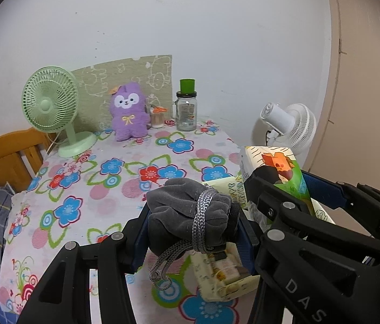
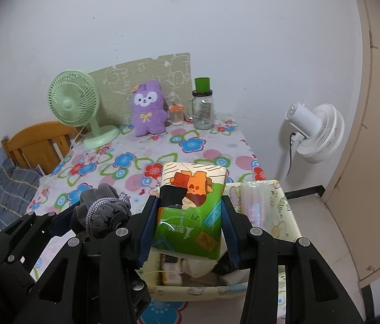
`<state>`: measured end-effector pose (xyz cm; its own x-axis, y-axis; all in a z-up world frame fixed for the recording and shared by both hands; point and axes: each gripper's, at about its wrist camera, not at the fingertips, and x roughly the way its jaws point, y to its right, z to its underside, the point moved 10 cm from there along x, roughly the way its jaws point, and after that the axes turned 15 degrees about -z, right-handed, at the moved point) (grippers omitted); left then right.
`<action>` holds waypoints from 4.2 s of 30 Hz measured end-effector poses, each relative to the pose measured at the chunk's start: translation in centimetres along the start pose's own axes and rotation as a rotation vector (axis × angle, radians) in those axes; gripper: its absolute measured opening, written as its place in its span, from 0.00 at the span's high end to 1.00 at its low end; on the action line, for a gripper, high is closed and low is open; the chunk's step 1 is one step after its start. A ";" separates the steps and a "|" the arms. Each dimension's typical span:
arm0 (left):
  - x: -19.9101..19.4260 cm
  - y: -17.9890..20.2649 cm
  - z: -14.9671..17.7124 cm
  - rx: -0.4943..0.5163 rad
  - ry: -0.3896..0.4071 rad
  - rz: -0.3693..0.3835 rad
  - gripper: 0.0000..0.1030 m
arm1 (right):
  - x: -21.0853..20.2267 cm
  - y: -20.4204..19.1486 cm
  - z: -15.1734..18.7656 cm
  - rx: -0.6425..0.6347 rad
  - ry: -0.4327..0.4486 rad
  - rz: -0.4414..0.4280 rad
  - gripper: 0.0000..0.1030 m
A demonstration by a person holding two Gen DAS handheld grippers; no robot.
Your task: Organize soft objects
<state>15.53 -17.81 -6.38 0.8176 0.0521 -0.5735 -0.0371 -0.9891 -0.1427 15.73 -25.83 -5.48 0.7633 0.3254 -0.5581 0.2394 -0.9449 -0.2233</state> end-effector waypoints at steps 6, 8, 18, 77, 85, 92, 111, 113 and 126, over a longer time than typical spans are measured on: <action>0.4 1.8 -0.2 0.014 -0.003 0.018 0.45 | -0.2 1.9 0.0 0.013 0.000 0.017 0.53; 0.6 2.5 -0.2 0.020 -0.004 0.024 0.45 | -0.3 2.5 0.0 0.017 0.000 0.023 0.53; 1.9 5.4 0.0 0.055 -0.028 0.050 0.45 | 0.2 5.6 0.6 0.057 -0.011 0.036 0.52; 3.4 4.8 0.7 0.096 -0.035 0.032 0.00 | 1.4 6.6 1.8 0.123 -0.005 0.075 0.13; 1.7 1.8 1.3 0.078 -0.017 0.006 0.00 | 0.7 3.2 1.9 0.084 0.017 0.063 0.09; 0.2 -1.5 1.5 0.057 0.014 -0.008 0.00 | -0.1 0.2 2.0 0.063 0.043 0.057 0.06; -4.1 -11.4 2.5 -0.030 0.103 -0.089 0.00 | -2.1 -8.1 1.9 -0.017 0.119 0.003 0.01; -4.4 -12.2 2.6 -0.040 0.112 -0.102 0.00 | -2.4 -8.6 1.9 -0.020 0.126 -0.002 0.01; -5.3 -16.1 3.7 -0.127 0.118 -0.160 0.00 | -3.5 -9.3 2.3 -0.034 0.155 -0.005 0.01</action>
<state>9.70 -1.66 -4.07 0.8690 0.2003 -0.4524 0.1646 -0.9793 -0.1175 9.43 -18.10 -3.25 0.8450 0.3232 -0.4259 0.2617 -0.9447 -0.1977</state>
